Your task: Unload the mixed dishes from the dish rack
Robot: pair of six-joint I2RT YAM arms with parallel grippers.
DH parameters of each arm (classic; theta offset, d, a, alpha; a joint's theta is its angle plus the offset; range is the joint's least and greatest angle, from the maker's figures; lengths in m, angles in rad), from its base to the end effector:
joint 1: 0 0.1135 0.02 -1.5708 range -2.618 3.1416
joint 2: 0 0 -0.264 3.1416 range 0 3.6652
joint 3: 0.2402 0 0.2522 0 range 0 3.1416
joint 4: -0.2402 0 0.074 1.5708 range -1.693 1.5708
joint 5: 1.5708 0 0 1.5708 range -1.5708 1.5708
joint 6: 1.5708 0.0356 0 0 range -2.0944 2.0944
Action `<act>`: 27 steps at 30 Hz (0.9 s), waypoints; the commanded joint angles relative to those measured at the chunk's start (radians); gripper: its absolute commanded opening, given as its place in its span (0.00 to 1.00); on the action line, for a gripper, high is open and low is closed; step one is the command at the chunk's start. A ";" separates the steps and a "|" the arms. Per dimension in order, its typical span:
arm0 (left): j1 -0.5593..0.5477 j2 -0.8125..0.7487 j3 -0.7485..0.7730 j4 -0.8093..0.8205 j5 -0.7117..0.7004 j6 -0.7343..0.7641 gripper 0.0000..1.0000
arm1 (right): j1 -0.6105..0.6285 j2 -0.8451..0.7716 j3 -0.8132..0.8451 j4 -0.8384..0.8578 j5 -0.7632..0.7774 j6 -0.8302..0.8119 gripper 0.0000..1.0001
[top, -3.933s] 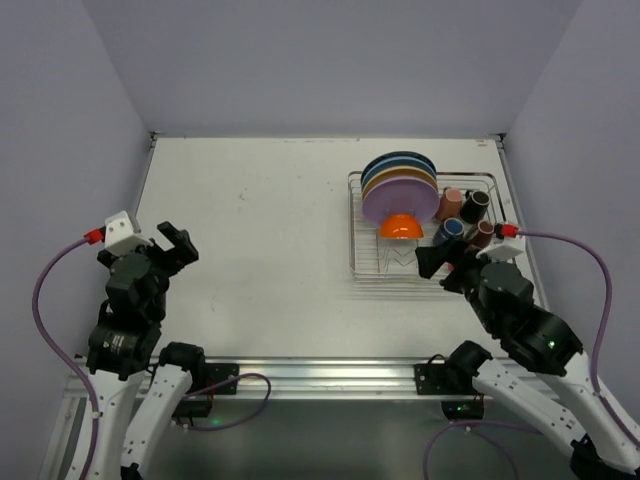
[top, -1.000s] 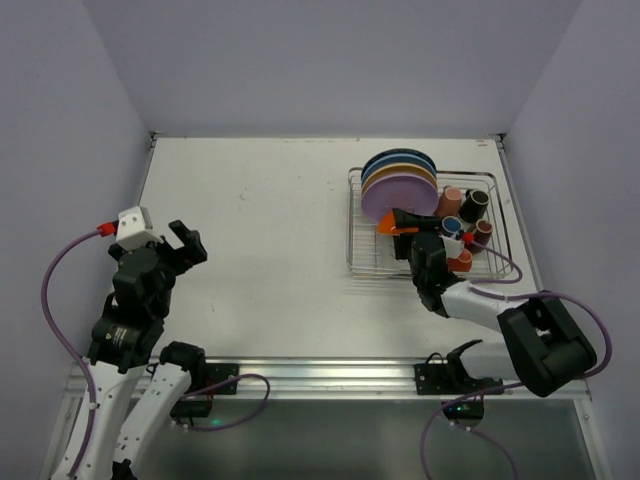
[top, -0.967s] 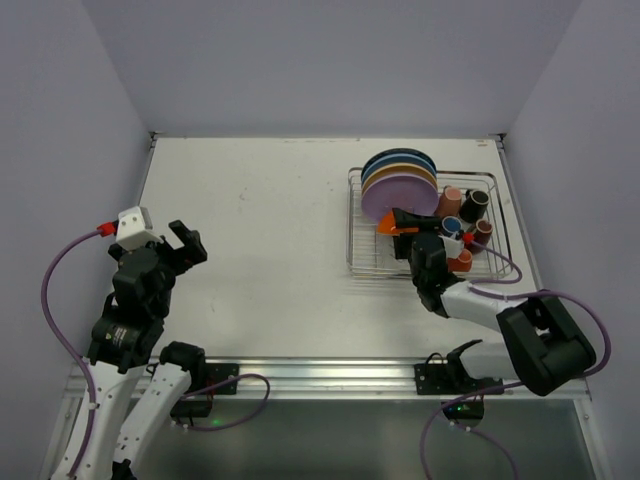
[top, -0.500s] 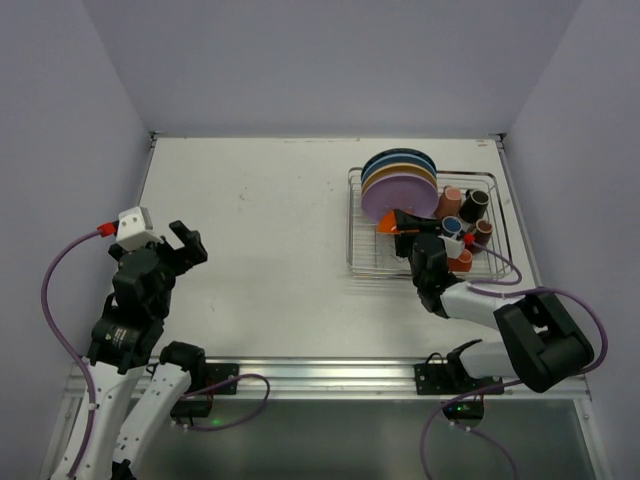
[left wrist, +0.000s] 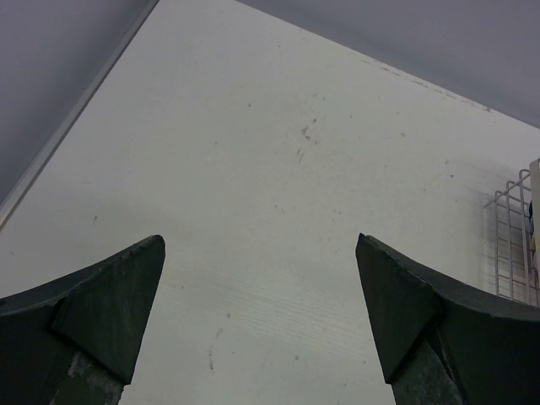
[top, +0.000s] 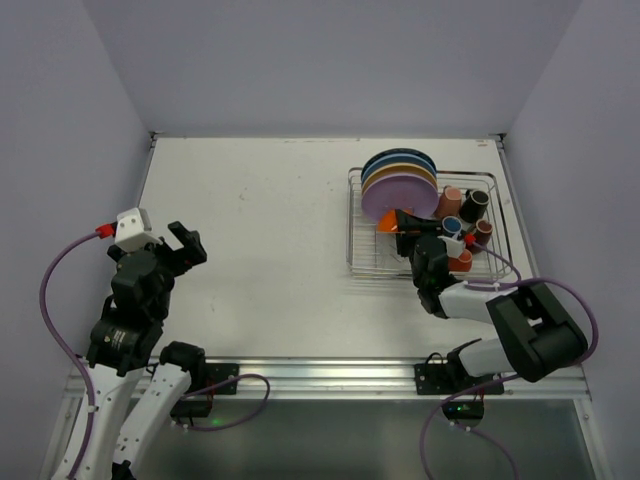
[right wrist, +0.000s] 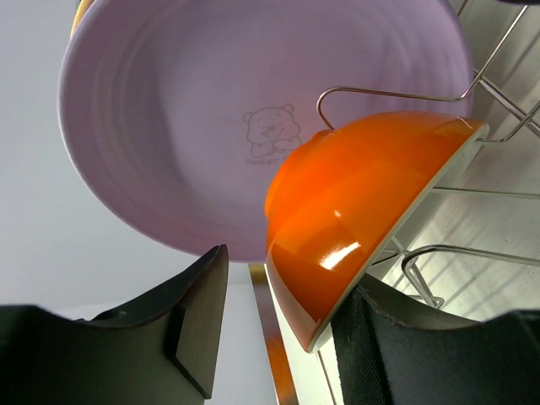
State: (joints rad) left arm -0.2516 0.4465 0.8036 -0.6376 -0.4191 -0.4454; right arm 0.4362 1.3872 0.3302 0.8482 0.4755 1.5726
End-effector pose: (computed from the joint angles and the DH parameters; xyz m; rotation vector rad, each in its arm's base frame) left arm 0.0935 -0.0091 0.3399 -0.4621 1.7683 -0.1031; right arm 0.2315 0.0899 0.1673 1.2947 1.3564 1.0189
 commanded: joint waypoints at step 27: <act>-0.011 -0.015 -0.007 0.026 0.003 -0.006 1.00 | -0.031 0.076 -0.085 0.404 -0.055 -0.128 0.34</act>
State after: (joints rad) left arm -0.2520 0.4408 0.8032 -0.6373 -0.4187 -0.4454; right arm 0.4129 1.4727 0.2512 1.1042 0.3916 1.4792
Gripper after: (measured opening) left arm 0.997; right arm 0.352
